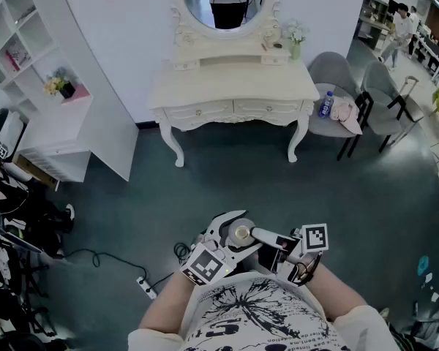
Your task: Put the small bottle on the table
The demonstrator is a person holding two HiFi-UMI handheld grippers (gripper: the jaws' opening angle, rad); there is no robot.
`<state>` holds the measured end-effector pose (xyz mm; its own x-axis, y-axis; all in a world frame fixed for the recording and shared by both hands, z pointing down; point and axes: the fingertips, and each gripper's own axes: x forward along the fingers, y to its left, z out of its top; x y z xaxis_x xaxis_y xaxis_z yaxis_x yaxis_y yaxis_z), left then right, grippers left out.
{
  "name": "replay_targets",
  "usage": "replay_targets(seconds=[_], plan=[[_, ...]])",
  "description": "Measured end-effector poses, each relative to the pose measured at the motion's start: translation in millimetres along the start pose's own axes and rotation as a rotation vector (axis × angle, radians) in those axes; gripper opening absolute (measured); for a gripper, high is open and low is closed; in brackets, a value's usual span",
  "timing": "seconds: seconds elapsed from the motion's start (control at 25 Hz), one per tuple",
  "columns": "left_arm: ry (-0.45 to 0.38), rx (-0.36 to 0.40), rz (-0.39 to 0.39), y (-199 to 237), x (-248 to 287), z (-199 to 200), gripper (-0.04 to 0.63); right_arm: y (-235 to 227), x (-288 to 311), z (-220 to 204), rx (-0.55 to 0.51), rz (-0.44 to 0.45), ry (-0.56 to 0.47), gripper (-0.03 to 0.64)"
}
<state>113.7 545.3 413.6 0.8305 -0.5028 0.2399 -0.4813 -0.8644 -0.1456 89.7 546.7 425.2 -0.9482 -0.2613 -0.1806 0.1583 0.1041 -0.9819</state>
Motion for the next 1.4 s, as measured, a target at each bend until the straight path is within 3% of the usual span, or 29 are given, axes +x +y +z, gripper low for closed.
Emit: replay_targets(seconds=[0.72,1.4], plan=[[0.003,-0.033,-0.011,40.1,22.9,-14.0,0.347,-19.0,13.2,42.2,0.023,-0.029,-0.016,0.36],[-0.014,0.005,-0.074,214.7,56.5,-23.7,0.347,-37.1,115.3,189.7,-0.003,-0.006,-0.096,0.36]])
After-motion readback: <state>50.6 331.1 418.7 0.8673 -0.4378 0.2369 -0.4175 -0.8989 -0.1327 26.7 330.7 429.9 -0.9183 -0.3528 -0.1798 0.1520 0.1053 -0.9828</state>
